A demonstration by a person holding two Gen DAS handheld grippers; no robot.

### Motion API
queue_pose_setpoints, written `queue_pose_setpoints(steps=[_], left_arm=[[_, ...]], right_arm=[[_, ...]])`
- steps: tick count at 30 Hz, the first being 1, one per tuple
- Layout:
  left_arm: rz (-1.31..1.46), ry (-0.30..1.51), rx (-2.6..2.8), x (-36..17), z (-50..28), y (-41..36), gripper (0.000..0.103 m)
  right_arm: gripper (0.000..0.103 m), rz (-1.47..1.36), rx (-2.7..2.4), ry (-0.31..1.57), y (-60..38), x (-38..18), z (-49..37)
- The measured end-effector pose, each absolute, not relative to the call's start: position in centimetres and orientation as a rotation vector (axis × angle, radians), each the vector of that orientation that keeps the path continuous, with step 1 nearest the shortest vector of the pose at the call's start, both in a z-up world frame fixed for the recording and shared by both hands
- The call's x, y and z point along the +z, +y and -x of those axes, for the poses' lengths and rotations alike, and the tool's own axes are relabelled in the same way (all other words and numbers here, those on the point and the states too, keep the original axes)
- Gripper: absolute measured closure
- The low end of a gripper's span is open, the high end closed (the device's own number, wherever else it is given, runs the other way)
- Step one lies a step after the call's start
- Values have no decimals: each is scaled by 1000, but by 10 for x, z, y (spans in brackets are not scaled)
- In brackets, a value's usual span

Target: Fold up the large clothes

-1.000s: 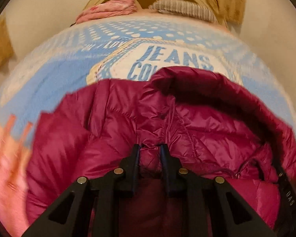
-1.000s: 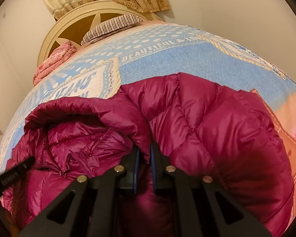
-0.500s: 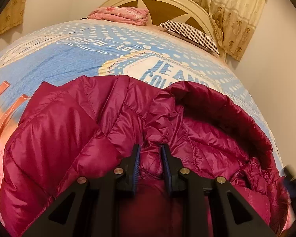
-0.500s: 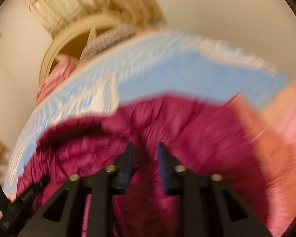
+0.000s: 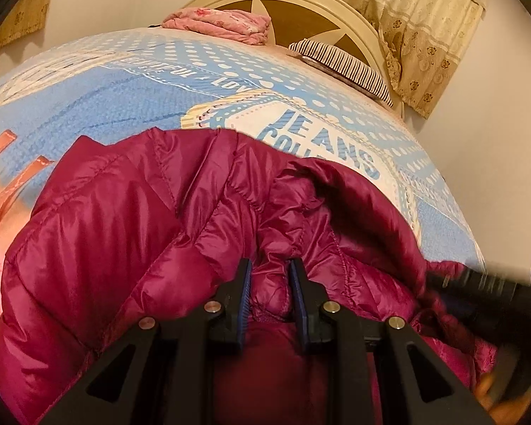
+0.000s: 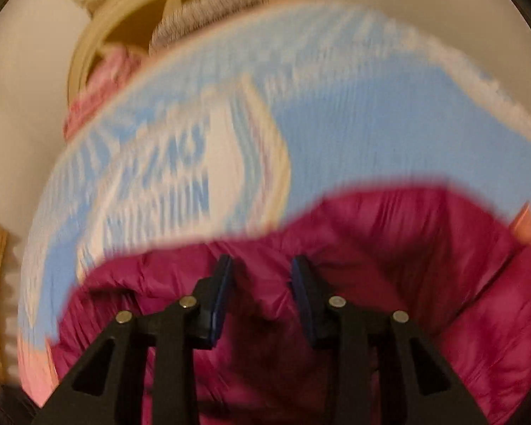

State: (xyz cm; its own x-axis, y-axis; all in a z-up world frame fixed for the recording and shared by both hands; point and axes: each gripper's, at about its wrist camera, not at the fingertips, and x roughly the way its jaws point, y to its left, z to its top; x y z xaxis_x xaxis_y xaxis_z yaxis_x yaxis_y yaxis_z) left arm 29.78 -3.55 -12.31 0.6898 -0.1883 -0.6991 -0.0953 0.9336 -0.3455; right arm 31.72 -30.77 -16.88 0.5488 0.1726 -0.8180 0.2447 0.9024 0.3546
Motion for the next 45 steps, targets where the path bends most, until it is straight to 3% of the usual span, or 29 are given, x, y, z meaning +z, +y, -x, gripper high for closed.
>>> queue_pose_setpoints(steps=[6,9,14,17,18,19,24,29,40,45], left_arm=[[397,833,-96,-120,-295,-33,79],[334,863,-103,-108,-290,-36,79],[187,712,-97,-48,-286,-45,78],[173,692,-103,-18,-319,-59,56],[156,702,-116,-14,-333,-67,39],[126,720,-128,-14,-348,-77,34],[-88,895,3,-63,-394,-103,34],[61,976,30,-120,-371,-58,28],[2,911,49,-125,-357,-64,22],[8,910,38,-125,-357,-64,22]], right_arm=[[69,-139,36,838,-284,-182,-273],[69,-188,55,825,-293,-183,-269],[69,-164,46,818,-291,-183,-269],[69,-178,54,812,-290,-184,-273],[69,-185,57,809,-291,-184,-271],[69,-186,58,808,-291,-184,-271],[68,-185,60,803,-292,-184,-270],[68,-206,73,796,-294,-185,-270],[69,-311,40,756,-311,-173,-259],[81,-240,-66,823,-321,-179,-256]])
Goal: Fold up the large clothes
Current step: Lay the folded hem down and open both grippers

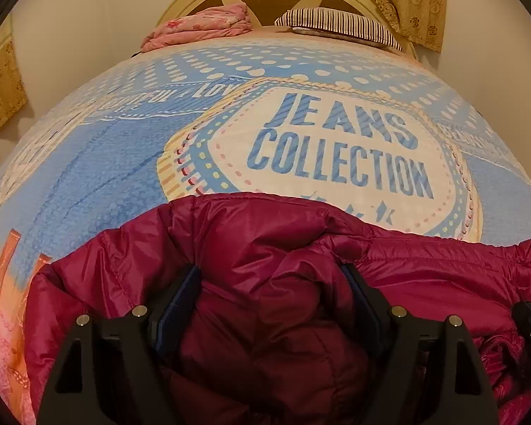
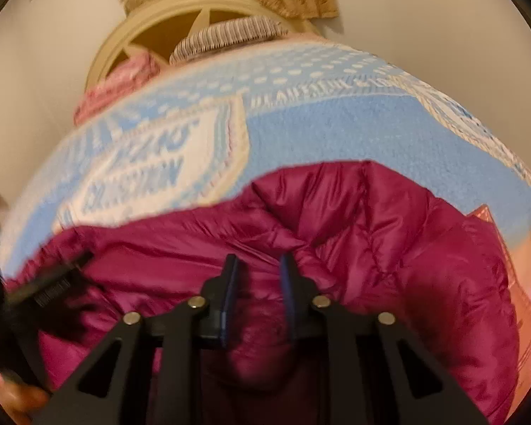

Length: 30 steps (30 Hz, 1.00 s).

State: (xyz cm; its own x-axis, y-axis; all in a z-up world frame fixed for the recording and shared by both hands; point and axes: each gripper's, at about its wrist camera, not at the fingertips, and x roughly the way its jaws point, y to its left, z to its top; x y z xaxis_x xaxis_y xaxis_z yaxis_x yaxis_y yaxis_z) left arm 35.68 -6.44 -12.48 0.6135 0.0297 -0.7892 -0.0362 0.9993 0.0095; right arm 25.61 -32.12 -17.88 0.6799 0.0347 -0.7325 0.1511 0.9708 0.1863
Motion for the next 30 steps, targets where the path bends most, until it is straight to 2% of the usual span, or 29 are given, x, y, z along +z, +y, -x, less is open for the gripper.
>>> queue_pose_setpoints(steps=[11,18,22,26,30], left_arm=[[15,910,30,-126,-358,-64,22],[74,921,-43,-121,-356,-55,21],[112,948,-191,-92,-331,-29,21],[93,878,-233,-54,-277,14,21],[110,842,-310,-32,-209,58,21]], right_arm=[[78,-36,-173,827,-303,-184,-273],[77,-46,-166,815,-301,-182,-272],[76,-121,-133,777,-308,-165,-248],[59,-178,-102,637,-322,-121,-179],[52,-194,-91,525,-334,-79,-89]])
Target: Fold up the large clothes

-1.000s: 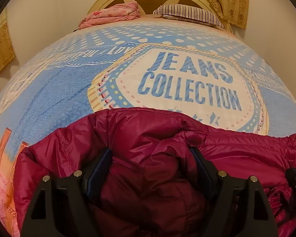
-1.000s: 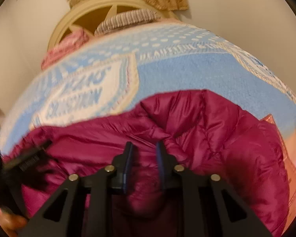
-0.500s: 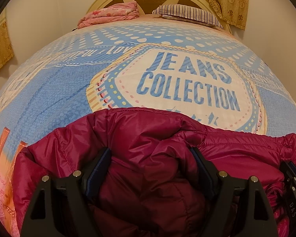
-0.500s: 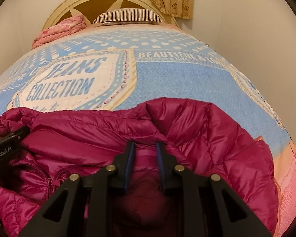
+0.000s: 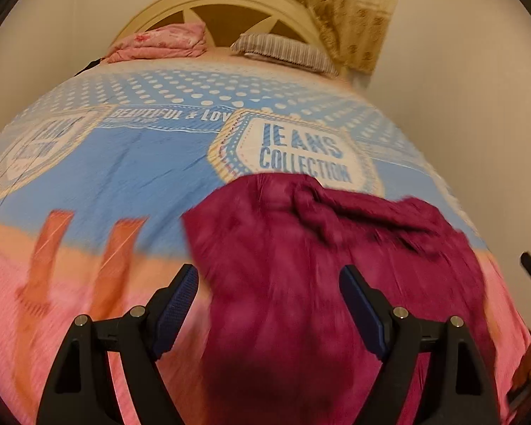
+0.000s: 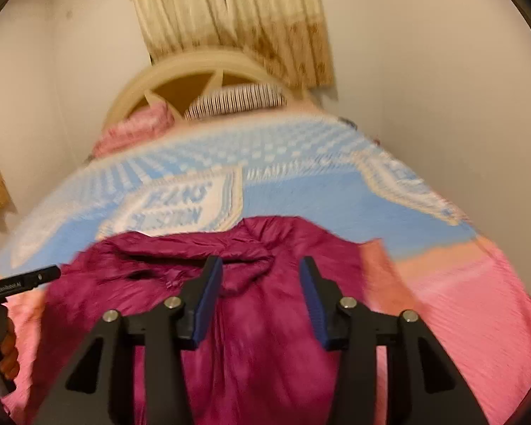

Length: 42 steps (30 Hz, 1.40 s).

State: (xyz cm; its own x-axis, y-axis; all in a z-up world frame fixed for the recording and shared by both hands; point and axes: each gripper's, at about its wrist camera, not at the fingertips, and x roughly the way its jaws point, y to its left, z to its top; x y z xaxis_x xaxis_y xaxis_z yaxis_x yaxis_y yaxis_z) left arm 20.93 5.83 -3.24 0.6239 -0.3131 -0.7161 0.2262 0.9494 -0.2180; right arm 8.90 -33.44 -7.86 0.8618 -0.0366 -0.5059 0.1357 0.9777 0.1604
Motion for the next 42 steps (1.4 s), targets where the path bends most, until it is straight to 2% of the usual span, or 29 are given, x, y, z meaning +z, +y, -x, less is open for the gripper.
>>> queue_pose_setpoints(steps=[2,10,13,16,18,22,32,34,38,42], left_arm=[[84,841,-330,-29,-177,73,21],[-24,840,-389,-39,-54,110,21],[-15,850,-417,-50,-17,114,21],[-1,878,-449,-63,9,112,21],[3,903,-464,-73,19,109,21],[2,941,-460,-86,33,105,21],[79,1005,-441,-108,54,121,21],[94,996,-448,-108,58,126,21],[103,1000,-459,-109,61,128,21],[136,1011,-499,-110,65,128,21]], right_arm=[[48,-208,-98,489,-345,-63,-40],[48,-169,-137,505,-369,-33,124],[44,-166,-129,548,-375,-28,176],[32,-184,-102,558,-381,-23,214],[30,-182,-83,548,-381,-21,232],[29,-160,-85,601,-375,-43,229],[29,-206,-21,864,-362,-139,177],[33,-193,-5,903,-357,-153,171],[34,-187,23,982,-350,-176,161],[42,-199,79,1017,-341,-190,167]])
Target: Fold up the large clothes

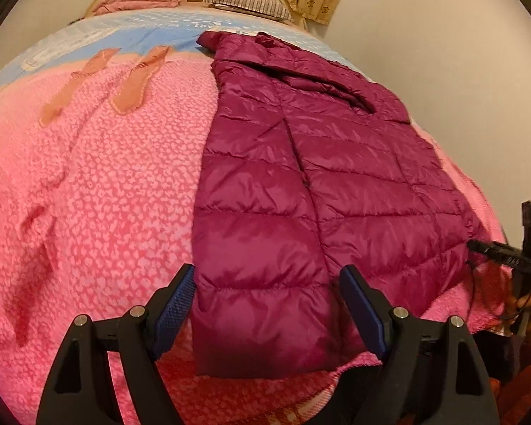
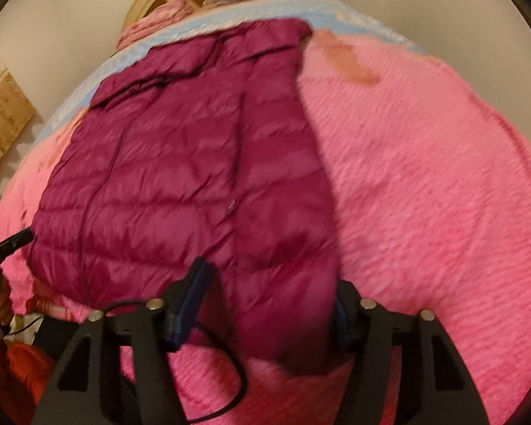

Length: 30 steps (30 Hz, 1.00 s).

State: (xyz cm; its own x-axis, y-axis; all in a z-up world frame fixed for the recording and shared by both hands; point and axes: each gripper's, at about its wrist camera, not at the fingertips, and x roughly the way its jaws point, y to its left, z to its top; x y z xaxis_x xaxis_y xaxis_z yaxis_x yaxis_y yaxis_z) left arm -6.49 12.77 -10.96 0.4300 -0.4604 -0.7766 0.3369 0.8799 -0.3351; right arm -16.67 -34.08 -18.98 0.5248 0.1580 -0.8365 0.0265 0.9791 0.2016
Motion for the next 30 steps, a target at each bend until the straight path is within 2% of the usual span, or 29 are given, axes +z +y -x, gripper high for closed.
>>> queue_pose_setpoints(steps=[4,6,8,10,13,17,24,30], left_arm=[[233,1030,-589,-112,71,131,21],[255,1024,-586,-113,71,132,22],[255,1018,-584,-113,73,131,33],[255,1026,-587,-113,75,131,67],[292,1032,-598,-114,78,133,85],[274,965,-615,-93,78,126,92],[312,765,-684,-26,80,129,93],[294,714,-742,2,98,138,93]], right_arm=[[69,-122,126,1050,-328,-193,180],[76,-128,133,1045,-327,-195,185],[85,-149,137,1028,-329,-195,186],[88,-186,142,1022,-331,-195,183],[89,-225,179,988,-330,-187,184],[91,-307,271,881,-325,-160,190],[91,-431,378,710,-324,-111,191],[91,-448,447,644,-316,-82,206]])
